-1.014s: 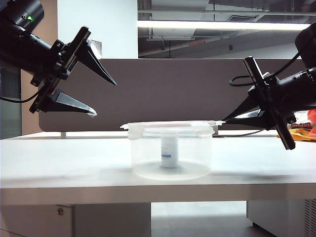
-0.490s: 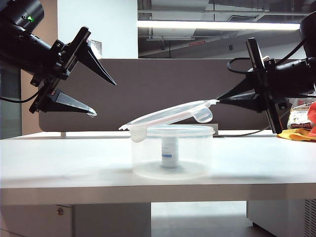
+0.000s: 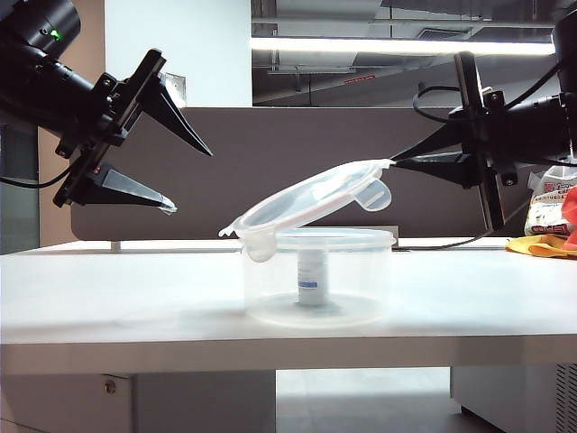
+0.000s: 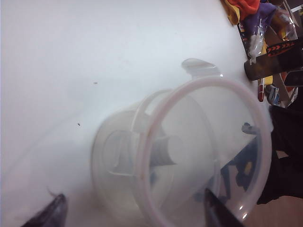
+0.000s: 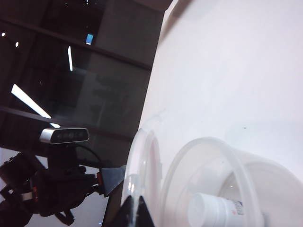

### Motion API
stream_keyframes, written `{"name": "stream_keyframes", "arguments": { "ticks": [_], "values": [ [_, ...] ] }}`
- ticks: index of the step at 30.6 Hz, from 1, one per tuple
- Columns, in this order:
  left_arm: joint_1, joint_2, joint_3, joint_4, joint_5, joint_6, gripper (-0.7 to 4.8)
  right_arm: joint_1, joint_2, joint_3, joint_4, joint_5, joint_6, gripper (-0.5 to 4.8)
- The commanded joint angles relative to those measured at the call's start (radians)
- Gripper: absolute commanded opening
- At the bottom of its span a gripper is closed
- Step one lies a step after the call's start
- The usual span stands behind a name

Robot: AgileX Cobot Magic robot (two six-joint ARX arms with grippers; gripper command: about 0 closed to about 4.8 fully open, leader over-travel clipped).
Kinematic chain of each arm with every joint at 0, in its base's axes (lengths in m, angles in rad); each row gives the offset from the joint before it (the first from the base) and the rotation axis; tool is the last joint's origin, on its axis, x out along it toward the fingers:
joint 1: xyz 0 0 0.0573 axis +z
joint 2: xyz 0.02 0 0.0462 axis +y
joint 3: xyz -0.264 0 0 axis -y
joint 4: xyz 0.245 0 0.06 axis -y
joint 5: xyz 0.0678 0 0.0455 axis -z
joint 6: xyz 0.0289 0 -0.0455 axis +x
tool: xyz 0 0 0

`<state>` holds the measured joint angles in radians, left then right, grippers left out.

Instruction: Remove the lid of the round box, pick up the small white medicine bottle inside, and place it on the table.

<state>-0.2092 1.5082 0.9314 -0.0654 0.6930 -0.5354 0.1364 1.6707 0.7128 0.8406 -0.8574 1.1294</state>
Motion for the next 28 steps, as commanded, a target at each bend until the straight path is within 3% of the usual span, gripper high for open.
{"name": "stream_keyframes", "arguments": {
  "ticks": [1,11,28],
  "values": [
    [0.0,-0.002,0.002,0.007,-0.001,0.005,3.72,0.011,-0.004,0.003,0.036,-0.013,0.005,-0.04],
    [0.0,0.004,0.002,-0.008,0.004,0.005,3.73,0.051,-0.004,0.003,0.092,-0.01,0.032,-0.04],
    [0.0,0.034,0.002,-0.008,0.003,0.008,3.73,0.063,-0.004,0.012,0.352,-0.018,0.25,-0.04]
  ]
}}
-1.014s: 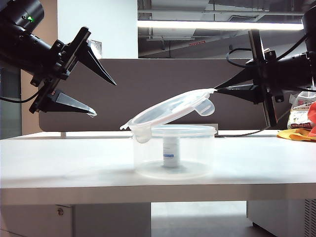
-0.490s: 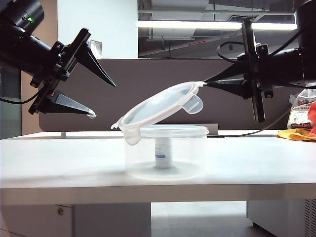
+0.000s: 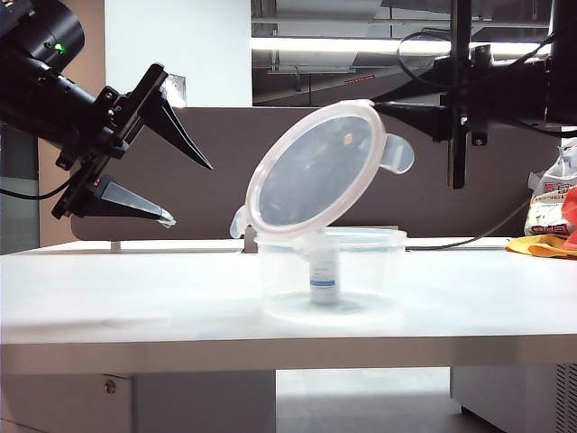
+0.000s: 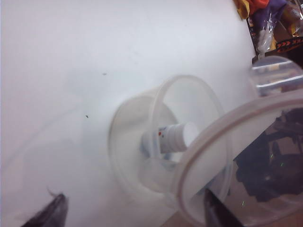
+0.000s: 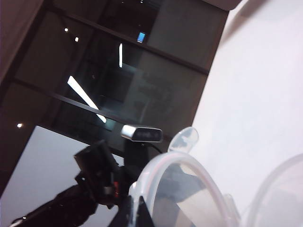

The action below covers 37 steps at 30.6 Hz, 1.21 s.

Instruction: Remove the lid of the round box, pick up the small white medicine bottle inside, and place it on the table.

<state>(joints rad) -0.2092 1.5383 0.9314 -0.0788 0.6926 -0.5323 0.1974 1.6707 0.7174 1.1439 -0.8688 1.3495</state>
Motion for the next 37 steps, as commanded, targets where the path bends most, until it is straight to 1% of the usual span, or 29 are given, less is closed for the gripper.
{"name": "stream_keyframes", "arguments": {
  "ticks": [1,4,10,16,23,30,33,37],
  "values": [
    [0.0,0.005,0.002,0.005,0.003,0.005,3.73,0.003,-0.004,0.007,0.052,-0.006,0.041,-0.04],
    [0.0,0.008,0.002,0.006,0.002,0.005,3.73,0.016,-0.004,0.008,0.074,-0.008,0.068,-0.04],
    [0.0,0.014,0.002,0.006,0.001,0.005,3.73,0.057,-0.004,0.008,0.175,-0.013,0.159,-0.04],
    [0.0,0.015,0.002,0.006,0.002,0.005,3.73,0.079,-0.004,0.01,0.268,0.022,0.252,-0.04],
    [0.0,0.015,0.002,0.005,0.025,0.005,3.73,0.067,-0.005,0.049,0.266,0.029,0.253,-0.04],
    [0.0,0.015,0.002,0.005,0.039,0.004,3.73,-0.016,-0.004,0.132,0.235,0.021,0.241,-0.04],
    [0.0,0.015,0.002,0.006,0.056,0.004,3.73,-0.064,-0.004,0.159,0.198,0.001,0.224,-0.04],
    [-0.007,0.013,0.01,0.008,0.098,0.006,3.72,-0.126,-0.004,0.184,0.104,-0.037,0.165,-0.04]
  ]
}}
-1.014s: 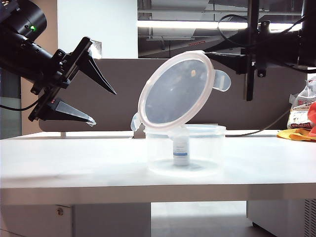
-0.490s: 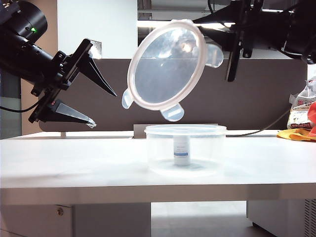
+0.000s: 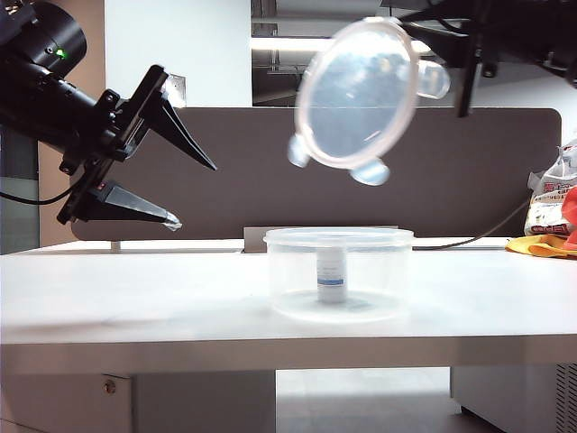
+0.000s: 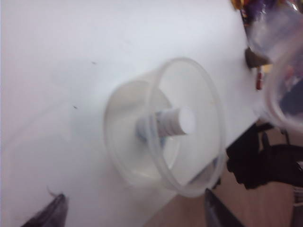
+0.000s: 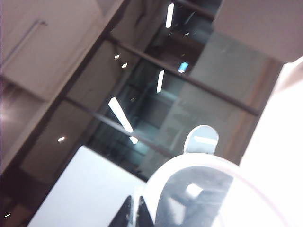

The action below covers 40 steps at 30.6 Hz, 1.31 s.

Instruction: Remove the lid of the round box, pick up the small white medicine bottle inside, and place it on the table.

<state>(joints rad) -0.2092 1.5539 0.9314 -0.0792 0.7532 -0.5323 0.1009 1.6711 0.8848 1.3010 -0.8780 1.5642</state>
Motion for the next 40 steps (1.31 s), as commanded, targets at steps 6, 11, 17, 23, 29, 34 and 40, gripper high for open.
{"name": "stream_keyframes", "arguments": {
  "ticks": [6,11,17,23,29,34,40],
  "values": [
    [-0.06,-0.003,0.109,-0.118,0.048,0.089,3.66,-0.092,-0.005,0.022,-0.172,-0.045,-0.151,-0.04],
    [-0.12,-0.004,0.264,-0.347,-0.054,0.235,3.62,-0.135,-0.005,0.023,-0.249,-0.046,-0.222,-0.04],
    [-0.161,-0.015,0.422,-0.521,-0.114,0.334,2.57,-0.188,-0.005,0.023,-0.341,-0.04,-0.308,-0.04],
    [-0.203,-0.049,0.55,-0.626,-0.16,0.405,1.06,-0.222,-0.005,0.024,-0.397,-0.014,-0.372,-0.04],
    [-0.259,-0.073,0.649,-0.732,-0.253,0.461,0.16,-0.239,-0.005,0.085,-0.577,-0.004,-0.521,-0.04],
    [-0.287,-0.084,0.669,-0.78,-0.29,0.481,0.14,-0.239,-0.005,0.148,-0.727,0.06,-0.641,-0.04],
    [-0.291,-0.087,0.671,-0.815,-0.294,0.481,0.14,-0.24,-0.003,0.184,-0.865,0.184,-0.774,-0.04]
  ]
}}
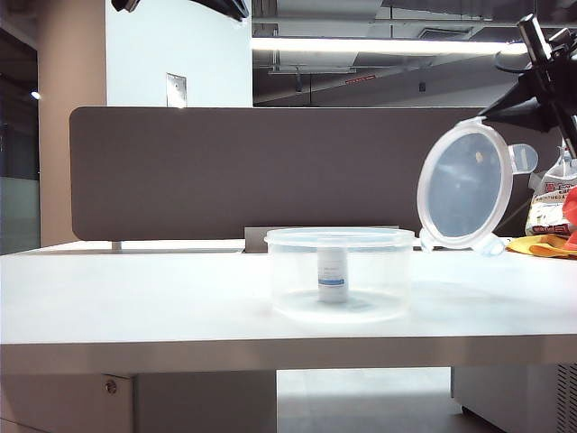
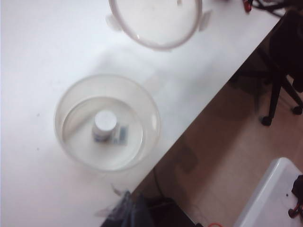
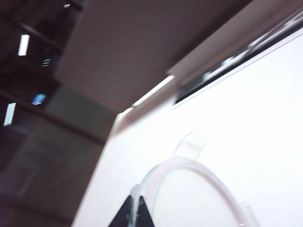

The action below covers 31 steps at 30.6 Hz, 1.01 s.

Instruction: Remove the lid of the round box, pick up the small white medicine bottle inside, and place it on the table.

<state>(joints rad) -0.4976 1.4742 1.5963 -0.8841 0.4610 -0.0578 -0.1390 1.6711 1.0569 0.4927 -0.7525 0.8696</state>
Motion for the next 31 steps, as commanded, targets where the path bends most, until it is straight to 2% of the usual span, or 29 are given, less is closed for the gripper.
{"name": "stream_keyframes", "arguments": {
  "ticks": [1,6,10,15,19,21,25,31],
  "values": [
    [-0.002,-0.007,0.006,-0.013,-0.001,0.006,0.14,0.0,-0.003,0.012,-0.076,0.078,-0.097,-0.04],
    [-0.002,-0.008,0.006,-0.016,-0.001,0.006,0.14,0.0,-0.003,0.011,-0.193,0.179,-0.199,-0.04],
    [-0.002,-0.008,0.006,-0.007,-0.001,0.006,0.19,0.001,-0.003,0.011,-0.203,0.17,-0.229,0.08],
    [-0.002,-0.008,0.006,0.014,0.01,0.005,0.26,0.015,-0.003,0.011,-0.19,0.164,-0.228,1.8],
    [-0.002,-0.008,0.006,0.018,0.011,0.005,0.26,0.023,-0.003,0.011,-0.143,0.137,-0.227,2.86],
    [-0.002,-0.008,0.006,0.021,0.01,0.005,0.26,0.027,-0.003,0.011,-0.089,0.095,-0.224,2.89],
    [-0.002,-0.008,0.006,0.026,0.01,0.005,0.26,0.04,-0.003,0.011,-0.025,0.078,-0.206,2.88],
    [-0.002,-0.008,0.006,0.026,0.01,0.005,0.26,0.066,-0.003,0.011,-0.028,0.078,-0.183,2.83]
  ]
}}
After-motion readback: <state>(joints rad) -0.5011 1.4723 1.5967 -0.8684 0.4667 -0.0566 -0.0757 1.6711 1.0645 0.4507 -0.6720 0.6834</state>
